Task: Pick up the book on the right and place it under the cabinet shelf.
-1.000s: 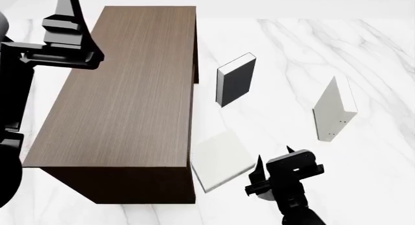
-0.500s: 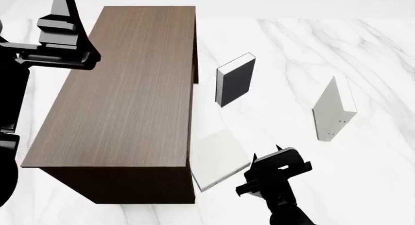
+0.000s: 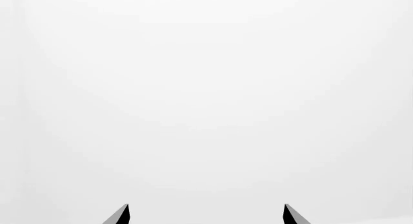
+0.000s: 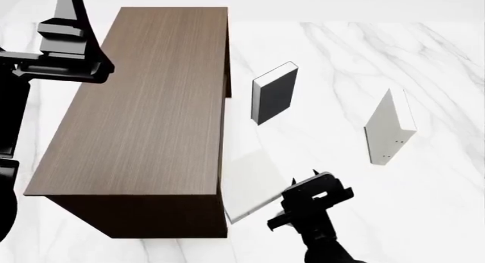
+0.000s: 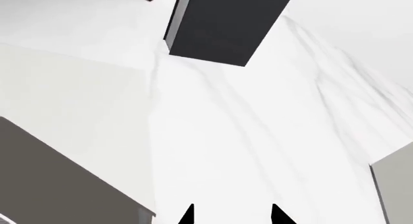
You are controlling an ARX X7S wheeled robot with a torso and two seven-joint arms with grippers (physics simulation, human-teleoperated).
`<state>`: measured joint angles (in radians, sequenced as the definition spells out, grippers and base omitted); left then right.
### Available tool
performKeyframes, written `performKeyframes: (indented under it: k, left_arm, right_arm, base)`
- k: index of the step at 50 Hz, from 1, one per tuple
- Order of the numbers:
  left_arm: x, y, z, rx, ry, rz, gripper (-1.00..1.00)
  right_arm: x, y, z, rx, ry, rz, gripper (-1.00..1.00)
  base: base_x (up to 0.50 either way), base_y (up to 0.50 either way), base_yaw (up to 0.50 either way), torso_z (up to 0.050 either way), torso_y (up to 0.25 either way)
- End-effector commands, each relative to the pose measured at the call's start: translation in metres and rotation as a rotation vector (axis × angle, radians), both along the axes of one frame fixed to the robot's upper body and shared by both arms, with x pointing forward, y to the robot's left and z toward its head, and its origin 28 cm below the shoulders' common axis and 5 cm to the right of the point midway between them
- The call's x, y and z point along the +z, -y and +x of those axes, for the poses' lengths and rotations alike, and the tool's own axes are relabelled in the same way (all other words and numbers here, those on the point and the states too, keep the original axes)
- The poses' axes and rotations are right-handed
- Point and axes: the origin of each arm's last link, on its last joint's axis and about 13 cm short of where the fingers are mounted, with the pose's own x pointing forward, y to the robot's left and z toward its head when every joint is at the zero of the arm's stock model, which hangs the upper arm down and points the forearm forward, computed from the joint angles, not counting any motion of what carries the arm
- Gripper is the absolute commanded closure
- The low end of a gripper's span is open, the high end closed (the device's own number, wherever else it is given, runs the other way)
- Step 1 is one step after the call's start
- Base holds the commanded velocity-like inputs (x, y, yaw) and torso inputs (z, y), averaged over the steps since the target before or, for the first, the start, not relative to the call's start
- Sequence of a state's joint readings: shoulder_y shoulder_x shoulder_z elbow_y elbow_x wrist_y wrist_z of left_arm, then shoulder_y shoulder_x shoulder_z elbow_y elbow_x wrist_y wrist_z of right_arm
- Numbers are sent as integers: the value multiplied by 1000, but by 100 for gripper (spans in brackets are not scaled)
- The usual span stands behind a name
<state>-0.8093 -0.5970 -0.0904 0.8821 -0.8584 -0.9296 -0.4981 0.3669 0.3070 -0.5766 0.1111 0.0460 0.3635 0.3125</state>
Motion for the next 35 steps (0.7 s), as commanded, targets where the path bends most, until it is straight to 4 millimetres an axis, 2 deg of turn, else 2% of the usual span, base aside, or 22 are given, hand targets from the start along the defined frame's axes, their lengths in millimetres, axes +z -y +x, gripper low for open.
performKeyframes:
  k: [1, 22, 35]
  left_arm:
    - [-1, -1, 0, 1, -1, -2, -100]
    - [2, -3, -3, 6, 6, -2, -100]
    - [1, -4, -4, 12, 6, -4, -100]
  right_arm:
    - [-11, -22, -5, 98, -103, 109, -100]
    - [-4, -38, 12, 129, -115, 139, -100]
    - [-7, -45, 14, 148, -133, 149, -100]
  base:
    - [0, 0, 3, 0, 0]
    - [1, 1, 2, -1, -4]
    - [1, 1, 3, -2, -4]
